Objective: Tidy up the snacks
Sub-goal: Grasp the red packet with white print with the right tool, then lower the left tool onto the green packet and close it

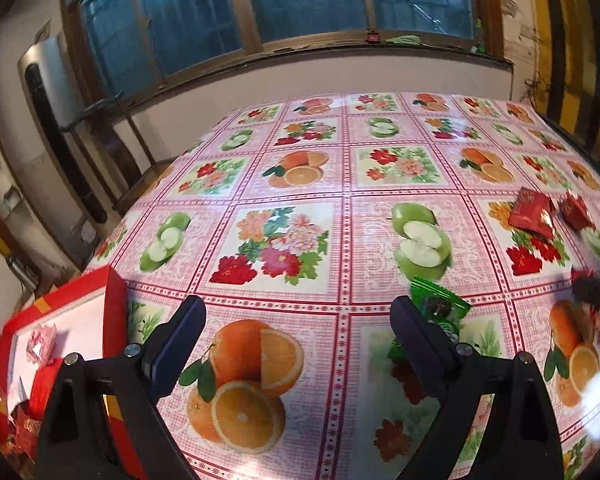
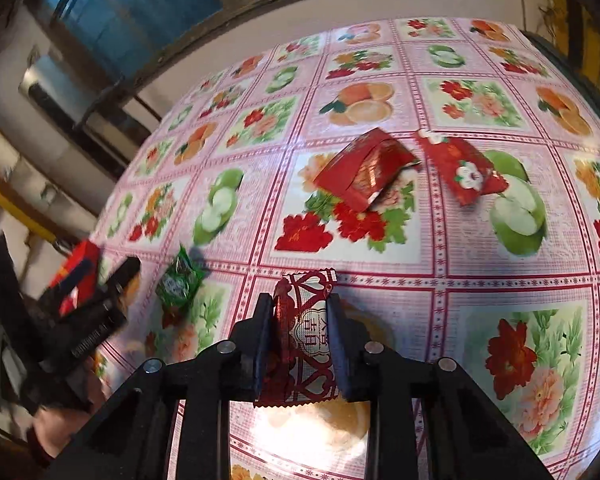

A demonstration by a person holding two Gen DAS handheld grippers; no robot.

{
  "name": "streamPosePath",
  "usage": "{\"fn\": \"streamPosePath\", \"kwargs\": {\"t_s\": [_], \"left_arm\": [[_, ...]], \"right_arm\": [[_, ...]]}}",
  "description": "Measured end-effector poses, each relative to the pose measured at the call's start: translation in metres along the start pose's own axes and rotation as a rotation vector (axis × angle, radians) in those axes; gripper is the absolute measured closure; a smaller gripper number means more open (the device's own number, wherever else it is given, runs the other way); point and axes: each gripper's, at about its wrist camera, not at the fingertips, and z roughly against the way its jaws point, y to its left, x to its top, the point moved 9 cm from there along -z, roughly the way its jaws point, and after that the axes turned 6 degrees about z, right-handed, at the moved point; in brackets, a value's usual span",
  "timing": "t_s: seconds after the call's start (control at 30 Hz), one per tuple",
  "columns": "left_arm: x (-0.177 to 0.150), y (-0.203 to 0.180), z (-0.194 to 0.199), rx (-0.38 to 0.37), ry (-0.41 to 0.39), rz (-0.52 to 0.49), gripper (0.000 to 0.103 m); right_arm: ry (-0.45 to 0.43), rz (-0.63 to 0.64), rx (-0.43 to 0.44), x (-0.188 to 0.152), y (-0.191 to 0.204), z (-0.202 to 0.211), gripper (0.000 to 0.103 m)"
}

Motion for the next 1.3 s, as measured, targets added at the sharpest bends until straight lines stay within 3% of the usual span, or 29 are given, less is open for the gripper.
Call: {"fn": "streamPosePath", "kwargs": {"t_s": [0.13,0.27,0.4,0.63,0.93,1.23,1.3], "left_arm": [[-0.002,-0.025,-0.001,-0.021,-0.003,-0.09,0.01],[-0.01,-0.042,-0.005,-0.056,0.025,-0.154,0.01],[-0.009,-0.053,0.005,-0.103,-0.013,-0.186,0.01],[-0.016,-0.053,-0.011,-0.121,0.075,-0.171,0.009],[-0.018,-0.047,-0.017,-0.176,0.113,-0.111,0.01],[-0.019,-0.06,-0.011,-0.286,0.122,-0.097,0.064],[-0.02,-0.061,-0.011,-0.289,0.123,-0.095,0.064]], "right_arm": [[-0.126,-0.219,0.129,0.016,-0.029,0.029,0.074],[-0.211,-0.32,0.155,0.021,-0.047,0.048,0.074],[-0.196,-0.325,0.161,0.021,-0.044,0.043,0.074],[-0.193,-0.316,0.165,0.019,-0.041,0.043,0.074],[-0.175,-0.31,0.154,0.017,-0.039,0.037,0.074],[-0.174,-0.311,0.148,0.018,-0.038,0.034,0.074],[-0.173,-0.309,0.149,0.018,-0.037,0.033,0.074]]}}
